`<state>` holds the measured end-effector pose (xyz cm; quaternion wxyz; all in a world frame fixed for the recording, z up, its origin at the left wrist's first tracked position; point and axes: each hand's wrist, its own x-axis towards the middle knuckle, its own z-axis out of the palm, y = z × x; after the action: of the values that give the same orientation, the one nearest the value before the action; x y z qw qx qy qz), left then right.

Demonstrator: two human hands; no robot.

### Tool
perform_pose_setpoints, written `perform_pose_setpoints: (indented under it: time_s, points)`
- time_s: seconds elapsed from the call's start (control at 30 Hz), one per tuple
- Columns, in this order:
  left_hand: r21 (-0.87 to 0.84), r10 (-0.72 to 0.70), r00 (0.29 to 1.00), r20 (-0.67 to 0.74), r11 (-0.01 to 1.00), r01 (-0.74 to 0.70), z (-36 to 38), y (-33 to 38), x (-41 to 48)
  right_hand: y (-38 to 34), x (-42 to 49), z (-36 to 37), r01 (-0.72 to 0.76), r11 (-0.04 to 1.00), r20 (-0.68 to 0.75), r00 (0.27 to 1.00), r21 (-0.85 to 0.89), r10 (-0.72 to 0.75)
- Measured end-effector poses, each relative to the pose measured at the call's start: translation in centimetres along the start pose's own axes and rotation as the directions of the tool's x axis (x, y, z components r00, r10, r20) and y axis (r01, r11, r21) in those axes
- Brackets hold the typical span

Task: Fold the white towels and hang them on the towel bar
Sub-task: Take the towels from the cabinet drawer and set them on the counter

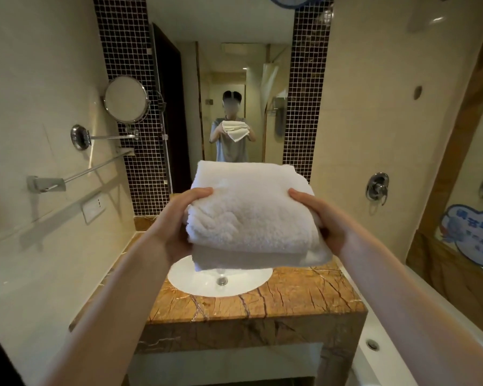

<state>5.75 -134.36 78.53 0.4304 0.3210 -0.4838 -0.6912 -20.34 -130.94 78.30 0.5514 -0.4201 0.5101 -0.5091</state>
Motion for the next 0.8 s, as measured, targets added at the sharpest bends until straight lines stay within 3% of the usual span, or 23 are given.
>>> perform_pose_setpoints:
  time_s: [0.4, 0.8]
  points:
    - [-0.055, -0.045, 0.999, -0.007, 0.998, 0.044, -1.6, -0.1, 10.6, -1.1, 10.8, -3.0, -0.006, 1.0, 0.014, 1.0, -0.006, 0.006]
    - [0.003, -0.027, 0.997, 0.071, 1.0, 0.027, -6.0, 1.3, 21.7, -1.1, 22.1, -2.9, 0.005, 0.992, 0.075, 0.997, 0.127, -0.014]
